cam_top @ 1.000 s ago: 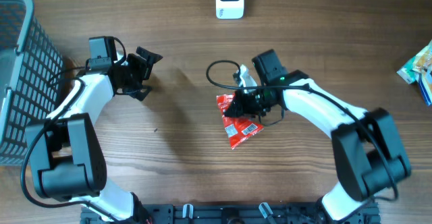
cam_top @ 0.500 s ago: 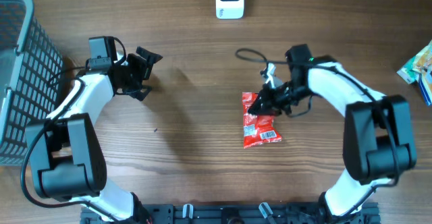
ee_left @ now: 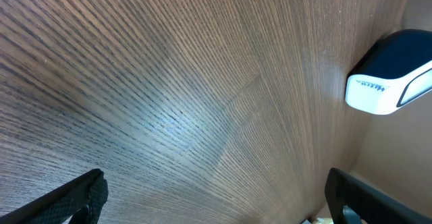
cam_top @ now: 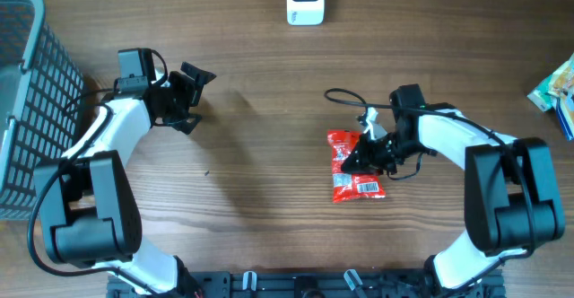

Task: Scan the item barcode

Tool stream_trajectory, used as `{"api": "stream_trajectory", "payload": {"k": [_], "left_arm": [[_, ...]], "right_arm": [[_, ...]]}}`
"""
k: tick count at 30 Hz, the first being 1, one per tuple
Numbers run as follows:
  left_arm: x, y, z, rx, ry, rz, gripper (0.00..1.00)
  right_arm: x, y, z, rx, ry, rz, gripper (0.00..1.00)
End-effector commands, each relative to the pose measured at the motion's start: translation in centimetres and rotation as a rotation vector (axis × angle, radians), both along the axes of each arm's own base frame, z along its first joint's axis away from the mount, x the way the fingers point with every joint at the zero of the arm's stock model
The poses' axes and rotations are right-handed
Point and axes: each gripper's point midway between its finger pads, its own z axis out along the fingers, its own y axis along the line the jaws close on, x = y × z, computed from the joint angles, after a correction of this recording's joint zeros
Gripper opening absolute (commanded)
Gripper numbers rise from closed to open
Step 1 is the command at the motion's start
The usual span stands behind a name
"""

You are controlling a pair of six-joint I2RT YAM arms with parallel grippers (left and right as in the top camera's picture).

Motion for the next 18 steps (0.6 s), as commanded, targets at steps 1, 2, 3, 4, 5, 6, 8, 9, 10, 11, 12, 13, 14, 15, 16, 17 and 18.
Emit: {"api": "stream_trajectory", "payload": {"k": [1, 2, 3, 4, 5, 6, 8, 9, 10, 11, 12, 13, 14, 15, 16, 17, 18], "left_arm": [[0.1, 0.2, 0.6, 0.015, -0.024, -0.008, 1.00], [0.1, 0.2, 0.6, 0.015, -0.024, -0.008, 1.00], [0.1, 0.2, 0.6, 0.015, -0.024, -0.008, 1.00], [0.1, 0.2, 0.6, 0.015, -0.024, -0.008, 1.00], [0.1, 0.2, 0.6, 0.015, -0.024, -0.008, 1.00], [0.1, 0.2, 0.6, 0.015, -0.024, -0.008, 1.00], [0.1, 0.2, 0.6, 0.015, -0.024, -0.008, 1.00], [0.1, 0.2, 0.6, 0.015, -0.024, -0.008, 1.00], [0.1, 0.2, 0.6, 0.015, -0.024, -0.008, 1.00], [0.1, 0.2, 0.6, 0.015, -0.024, -0.008, 1.00], [0.1, 0.2, 0.6, 0.015, -0.024, -0.008, 1.00], [0.1, 0.2, 0.6, 0.015, -0.024, -0.008, 1.00], [0.1, 0.2, 0.6, 0.015, -0.024, -0.008, 1.00], [0.1, 0.2, 0.6, 0.015, -0.024, -0.008, 1.00], [0.1, 0.2, 0.6, 0.015, -0.024, -0.008, 1.00], [0.1, 0.2, 0.6, 0.015, -0.024, -0.008, 1.00], [0.1, 0.2, 0.6, 0.015, -0.024, -0.008, 1.00]], "right_arm": [[-0.1, -3.7, -2.5, -0.220, 0.049, -0.065, 0.07], [0.1, -3.0, -1.6, -0.164, 0.041, -0.047, 0.07], [0.5, -1.9, -0.1, -0.078, 0.015, -0.010, 0.07], [1.1, -1.0, 1.8, -0.001, -0.013, 0.026, 0.08], [1.4, -0.7, 3.1, 0.022, -0.021, 0.044, 0.10], [2.0, -0.6, 4.7, 0.027, -0.042, 0.069, 0.11], [2.7, -0.6, 7.1, 0.035, -0.086, 0.112, 0.06], [3.0, -0.5, 7.7, 0.036, -0.106, 0.117, 0.04], [3.2, -0.5, 7.9, 0.035, -0.121, 0.118, 0.04], [3.2, -0.7, 7.7, 0.026, -0.122, 0.118, 0.04], [3.2, -0.8, 7.5, 0.025, -0.120, 0.115, 0.04], [3.1, -0.9, 7.1, 0.024, -0.114, 0.104, 0.04], [3.0, -1.1, 6.5, 0.020, -0.101, 0.082, 0.04], [2.7, -1.4, 5.6, 0.016, -0.081, 0.053, 0.04], [2.4, -1.7, 5.1, 0.014, -0.069, 0.039, 0.04], [2.0, -1.9, 4.3, 0.012, -0.055, 0.023, 0.04], [1.6, -2.1, 3.7, 0.005, -0.042, 0.014, 0.04]]}}
